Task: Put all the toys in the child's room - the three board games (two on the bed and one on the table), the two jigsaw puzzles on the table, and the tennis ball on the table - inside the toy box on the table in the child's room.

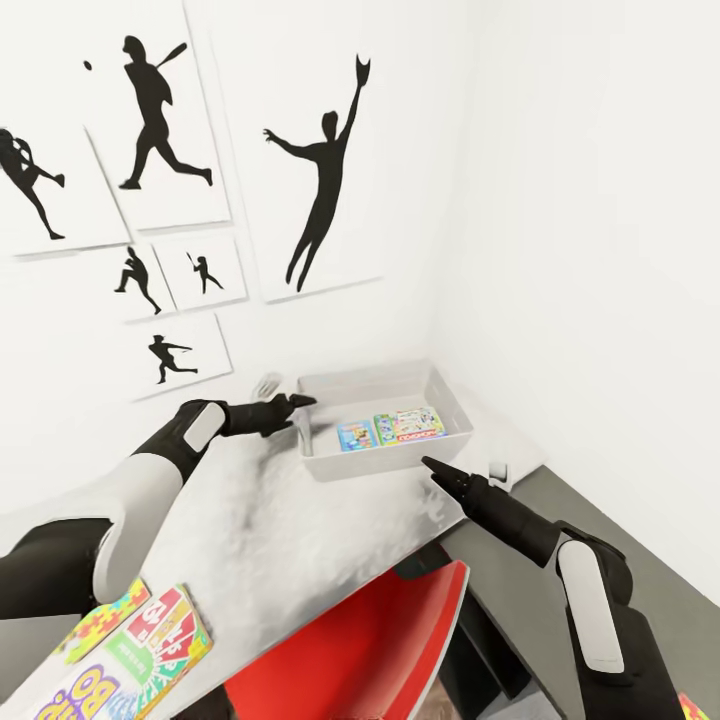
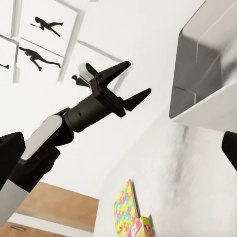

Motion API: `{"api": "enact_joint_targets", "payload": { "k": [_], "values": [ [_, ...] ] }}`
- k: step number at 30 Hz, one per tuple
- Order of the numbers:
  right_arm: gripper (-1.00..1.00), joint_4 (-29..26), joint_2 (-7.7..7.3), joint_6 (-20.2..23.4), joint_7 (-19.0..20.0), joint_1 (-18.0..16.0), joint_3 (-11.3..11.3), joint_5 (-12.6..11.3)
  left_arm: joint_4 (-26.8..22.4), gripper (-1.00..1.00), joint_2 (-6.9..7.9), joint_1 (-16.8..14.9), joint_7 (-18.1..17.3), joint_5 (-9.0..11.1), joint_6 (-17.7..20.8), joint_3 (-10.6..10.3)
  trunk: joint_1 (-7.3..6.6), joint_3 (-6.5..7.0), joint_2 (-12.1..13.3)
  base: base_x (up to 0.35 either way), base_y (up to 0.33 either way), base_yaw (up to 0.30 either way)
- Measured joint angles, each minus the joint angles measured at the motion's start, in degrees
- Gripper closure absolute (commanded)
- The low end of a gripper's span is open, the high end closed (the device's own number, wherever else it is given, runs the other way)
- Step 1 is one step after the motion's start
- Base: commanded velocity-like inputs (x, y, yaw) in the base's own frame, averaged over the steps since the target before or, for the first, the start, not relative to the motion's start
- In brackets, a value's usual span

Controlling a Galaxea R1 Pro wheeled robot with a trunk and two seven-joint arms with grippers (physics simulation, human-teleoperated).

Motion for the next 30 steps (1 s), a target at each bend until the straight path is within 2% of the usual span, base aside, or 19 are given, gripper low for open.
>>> {"api": "enact_joint_targets", "payload": {
  "k": [13,19,30],
  "values": [
    [-1.00,0.0,0.00,0.1,0.2,0.0,0.0,0.0,-0.1,-1.00,1.77,0.0,-6.2,0.0,1.2,0.0,-0.01,1.18,0.0,-0.009,0.003,0.000],
    [-1.00,-0.1,0.00,0.1,0.3,0.0,0.0,0.0,-2.1,-1.00,2.98,0.1,-10.8,0.1,4.9,-0.1,-0.01,1.73,0.0,0.000,0.000,0.000],
    [-1.00,-0.1,-0.09,0.3,0.5,0.0,-0.2,0.0,-9.9,-1.00,8.67,2.0,-18.9,-0.1,14.1,-3.3,-0.01,2.75,0.0,0.000,0.000,0.000]
  ]
}}
